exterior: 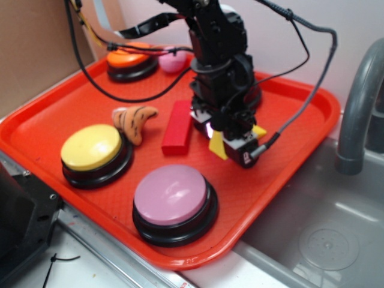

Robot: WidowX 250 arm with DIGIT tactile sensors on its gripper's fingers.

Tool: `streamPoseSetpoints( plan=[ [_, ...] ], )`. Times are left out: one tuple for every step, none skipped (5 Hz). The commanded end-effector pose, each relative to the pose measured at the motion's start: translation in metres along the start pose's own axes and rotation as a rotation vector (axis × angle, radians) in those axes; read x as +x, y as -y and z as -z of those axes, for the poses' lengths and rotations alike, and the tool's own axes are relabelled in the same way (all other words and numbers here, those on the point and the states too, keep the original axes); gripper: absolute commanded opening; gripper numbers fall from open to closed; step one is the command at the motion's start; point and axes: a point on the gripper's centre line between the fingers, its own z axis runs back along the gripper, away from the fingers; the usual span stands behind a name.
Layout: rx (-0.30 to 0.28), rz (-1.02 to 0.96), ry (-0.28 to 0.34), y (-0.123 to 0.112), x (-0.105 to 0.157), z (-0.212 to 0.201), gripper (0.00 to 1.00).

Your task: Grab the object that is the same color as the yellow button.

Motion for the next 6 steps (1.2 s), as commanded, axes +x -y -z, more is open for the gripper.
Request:
streamPoseSetpoints(
  plan=[
    [0.000, 0.019, -0.033, -0.005, 0.003, -0.027, 0.00],
    [0.107, -0.017, -0.016, -0.017, -0.004, -0.066, 0.00],
    [0.162, -0.024, -0.018, -0.036, -0.014, -0.109, 0.00],
    [0.168, -0.050, 0.017, -0.061, -0.033, -0.142, 0.00],
    [0.162, -0.129, 0.089, -0.094, -0.050, -0.168, 0.00],
    [0.172, -0.257, 0.108, -0.122, -0.056, -0.177, 0.00]
  ],
)
